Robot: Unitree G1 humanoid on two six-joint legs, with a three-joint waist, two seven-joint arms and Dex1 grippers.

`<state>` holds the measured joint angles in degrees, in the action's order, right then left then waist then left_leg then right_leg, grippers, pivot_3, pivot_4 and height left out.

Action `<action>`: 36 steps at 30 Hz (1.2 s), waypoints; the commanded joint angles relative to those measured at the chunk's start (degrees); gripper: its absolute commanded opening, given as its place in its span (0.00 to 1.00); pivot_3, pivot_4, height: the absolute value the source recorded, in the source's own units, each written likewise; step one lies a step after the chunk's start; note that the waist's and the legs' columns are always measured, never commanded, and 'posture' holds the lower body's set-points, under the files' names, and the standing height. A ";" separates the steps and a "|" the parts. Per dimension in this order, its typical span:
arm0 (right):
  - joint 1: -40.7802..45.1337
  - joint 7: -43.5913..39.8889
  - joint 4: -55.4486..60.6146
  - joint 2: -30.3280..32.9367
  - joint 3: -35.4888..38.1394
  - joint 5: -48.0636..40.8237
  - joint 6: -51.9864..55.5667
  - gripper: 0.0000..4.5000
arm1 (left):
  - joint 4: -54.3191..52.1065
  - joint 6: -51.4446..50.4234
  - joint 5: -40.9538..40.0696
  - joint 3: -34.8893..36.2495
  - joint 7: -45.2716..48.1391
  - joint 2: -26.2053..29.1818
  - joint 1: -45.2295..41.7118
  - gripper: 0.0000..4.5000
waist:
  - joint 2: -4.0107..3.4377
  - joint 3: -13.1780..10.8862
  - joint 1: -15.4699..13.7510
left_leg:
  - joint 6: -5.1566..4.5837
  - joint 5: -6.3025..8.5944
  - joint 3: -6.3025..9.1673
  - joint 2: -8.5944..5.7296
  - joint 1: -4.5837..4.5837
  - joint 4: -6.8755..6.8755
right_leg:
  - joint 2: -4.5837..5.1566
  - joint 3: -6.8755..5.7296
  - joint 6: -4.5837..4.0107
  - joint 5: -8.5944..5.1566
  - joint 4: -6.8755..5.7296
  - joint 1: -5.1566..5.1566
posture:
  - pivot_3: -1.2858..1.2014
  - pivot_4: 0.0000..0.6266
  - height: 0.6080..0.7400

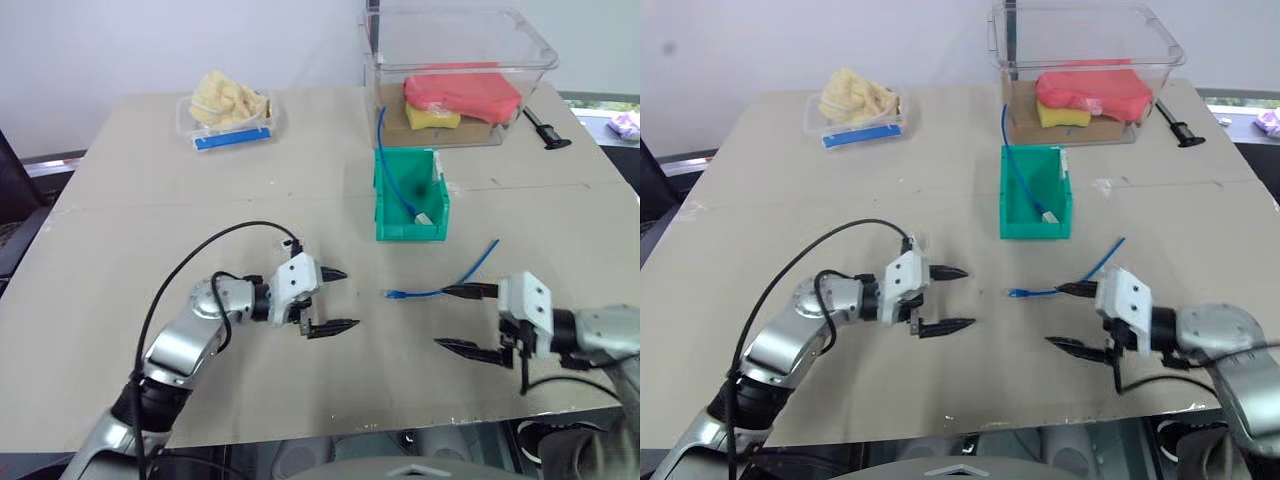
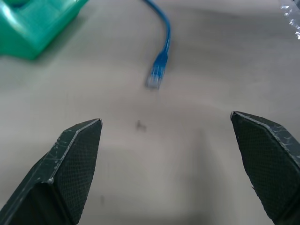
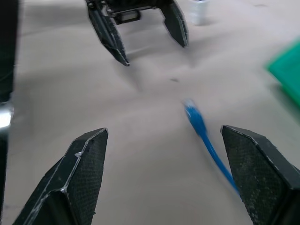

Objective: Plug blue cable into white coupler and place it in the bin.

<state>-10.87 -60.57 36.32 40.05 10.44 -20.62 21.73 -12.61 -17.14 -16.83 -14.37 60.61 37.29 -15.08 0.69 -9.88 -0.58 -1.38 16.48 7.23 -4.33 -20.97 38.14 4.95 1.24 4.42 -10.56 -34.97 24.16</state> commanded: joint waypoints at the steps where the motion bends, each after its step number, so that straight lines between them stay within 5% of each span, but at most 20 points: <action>1: -8.45 3.20 6.18 -1.55 5.94 1.15 -5.37 0.84 | 2.68 -0.29 2.21 -2.72 0.52 -2.00 -3.62 1.00 | 0.00 0.01 -0.22 | -0.13 0.07 -0.03 0.00 0.05 0.02 | -0.01 0.02 0.01 0.00 -0.02 -0.02 | 0.52 0.24 1.00; 8: -16.61 8.84 10.74 -3.26 8.56 1.91 -6.28 0.84 | 12.46 1.74 8.19 -7.82 0.86 -6.62 -11.08 1.00 | 0.01 0.01 -0.03 | -0.18 0.07 0.01 0.06 0.28 0.21 | -0.12 0.01 0.36 0.04 -0.03 -0.32 | 0.52 0.24 1.00; 11: -18.96 11.01 12.37 -4.09 8.41 2.95 -6.42 0.86 | 18.02 5.46 11.26 -10.60 1.99 -8.71 -13.79 0.74 | 0.00 0.02 -0.11 | -0.17 0.07 -0.01 0.09 0.30 0.21 | -0.14 0.05 0.36 0.05 -0.03 -0.32 | 0.52 0.24 1.00; 13: -19.88 12.40 13.16 -4.48 8.13 3.36 -6.36 0.86 | 19.96 7.29 12.27 -11.61 3.32 -9.14 -14.48 0.69 | -0.01 0.03 -0.47 | -0.16 0.07 0.00 0.10 0.27 0.20 | -0.14 0.03 0.19 0.15 -0.01 -0.30 | 0.52 0.24 1.00; 17: -21.43 14.25 14.22 -5.04 6.87 4.26 -6.66 0.86 | 22.04 11.05 13.22 -11.74 4.16 -10.20 -14.38 0.27 | -0.02 0.07 -0.35 | -0.16 0.07 -0.01 0.06 0.24 0.20 | -0.09 0.03 0.18 0.15 0.05 -0.31 | 0.52 0.24 1.00; 20: -22.44 14.91 14.12 -5.22 6.12 5.10 -7.43 0.86 | 21.80 10.87 13.23 -11.45 4.23 -10.97 -14.26 0.05 | -0.01 0.07 -0.39 | -0.16 0.07 -0.02 0.06 0.23 0.20 | -0.08 0.04 0.19 0.15 0.07 -0.31 | 0.52 0.24 1.00; 29: -22.81 16.63 13.62 -5.15 4.44 5.74 -7.80 0.86 | 21.25 9.76 12.73 -10.10 4.91 -11.94 -15.82 0.02 | -0.01 0.07 -0.35 | -0.18 0.07 0.03 0.05 0.25 0.20 | -0.09 -0.01 0.32 0.07 0.03 -0.33 | 0.52 0.24 1.00; 36: -14.02 30.03 12.86 -13.11 3.30 -11.89 18.07 0.86 | 17.34 18.18 5.21 -2.41 5.51 -13.23 -13.75 0.02 | 0.01 0.06 -0.18 | -0.17 0.07 0.08 0.12 0.23 0.19 | -0.10 0.01 0.12 0.19 0.04 -0.29 | 0.52 0.24 1.00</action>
<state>-25.82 -34.02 48.04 27.85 13.83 -26.92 34.89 7.63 -1.76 -9.10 -19.16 65.82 24.18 -29.12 0.69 -9.82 -0.76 -1.54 16.55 7.28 -4.14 -20.75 38.32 4.84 1.27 4.52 -10.37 -34.93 23.90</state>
